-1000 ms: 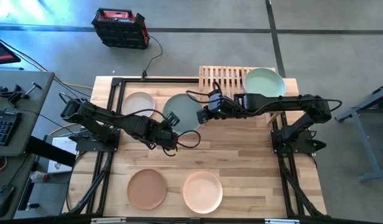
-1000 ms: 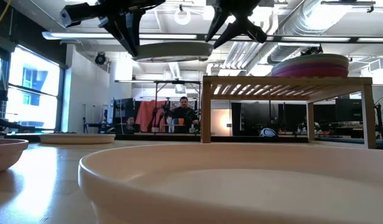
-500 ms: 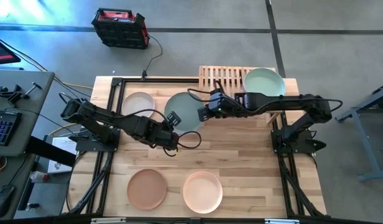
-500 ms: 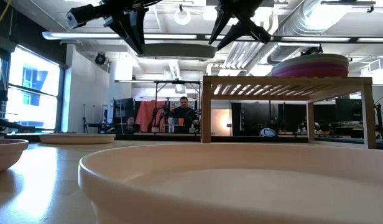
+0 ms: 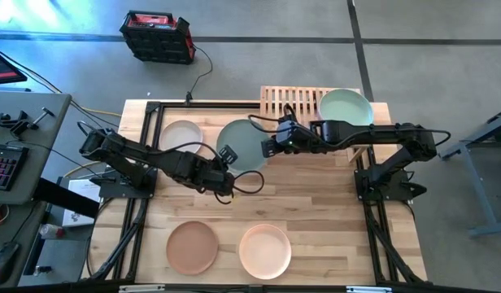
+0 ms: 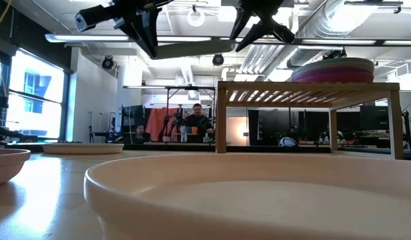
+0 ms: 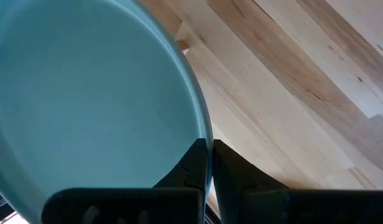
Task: Place and stack plates onto a shelf
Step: Put the light blue plate on the shelf, then stack the gray plate on top of the light blue plate on the shelf
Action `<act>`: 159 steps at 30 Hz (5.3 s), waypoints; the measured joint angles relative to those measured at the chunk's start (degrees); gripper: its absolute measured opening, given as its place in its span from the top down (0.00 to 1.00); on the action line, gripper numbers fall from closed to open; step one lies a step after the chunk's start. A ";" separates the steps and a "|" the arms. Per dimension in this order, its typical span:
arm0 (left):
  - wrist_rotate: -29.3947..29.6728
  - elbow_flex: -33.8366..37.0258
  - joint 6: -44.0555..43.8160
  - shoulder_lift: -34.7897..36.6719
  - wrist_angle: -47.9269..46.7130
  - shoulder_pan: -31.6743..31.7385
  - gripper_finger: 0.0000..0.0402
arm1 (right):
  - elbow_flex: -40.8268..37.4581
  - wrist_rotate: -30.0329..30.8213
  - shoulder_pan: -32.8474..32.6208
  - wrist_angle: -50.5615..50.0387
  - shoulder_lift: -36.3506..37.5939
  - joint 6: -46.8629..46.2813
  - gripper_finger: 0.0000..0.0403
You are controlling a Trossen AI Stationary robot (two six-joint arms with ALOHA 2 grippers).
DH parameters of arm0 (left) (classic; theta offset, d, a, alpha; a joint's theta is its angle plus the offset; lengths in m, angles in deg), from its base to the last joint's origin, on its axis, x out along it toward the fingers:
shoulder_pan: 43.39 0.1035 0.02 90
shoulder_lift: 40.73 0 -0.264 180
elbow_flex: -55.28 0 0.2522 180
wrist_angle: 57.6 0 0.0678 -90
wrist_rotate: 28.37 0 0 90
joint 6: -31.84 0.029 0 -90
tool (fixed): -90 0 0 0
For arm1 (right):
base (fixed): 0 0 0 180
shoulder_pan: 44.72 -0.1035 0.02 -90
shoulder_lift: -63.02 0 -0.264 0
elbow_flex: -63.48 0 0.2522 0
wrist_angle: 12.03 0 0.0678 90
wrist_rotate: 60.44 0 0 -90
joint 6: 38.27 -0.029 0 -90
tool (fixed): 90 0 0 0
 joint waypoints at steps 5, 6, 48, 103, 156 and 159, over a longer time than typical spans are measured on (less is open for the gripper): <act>-0.02 0.00 1.72 0.00 2.37 0.00 0.99 | 0.00 0.00 0.07 0.00 0.00 0.00 0.83; -0.02 0.00 1.72 0.00 2.37 0.00 0.99 | 0.00 0.00 0.07 0.00 0.00 0.00 0.86; -2.95 -0.13 -16.60 1.55 4.83 4.85 0.79 | 0.01 -1.73 5.83 -4.72 3.97 -1.43 1.00; 4.71 0.04 -18.92 1.49 20.30 15.78 0.79 | 0.02 -28.11 40.65 -10.61 7.79 35.78 1.00; 3.28 0.00 -21.85 1.49 20.34 20.96 0.79 | 0.04 -25.35 42.28 -13.62 1.59 39.76 0.83; 3.27 0.00 -22.16 1.49 20.05 20.96 0.79 | 0.04 -25.53 42.28 -12.75 1.59 39.74 0.81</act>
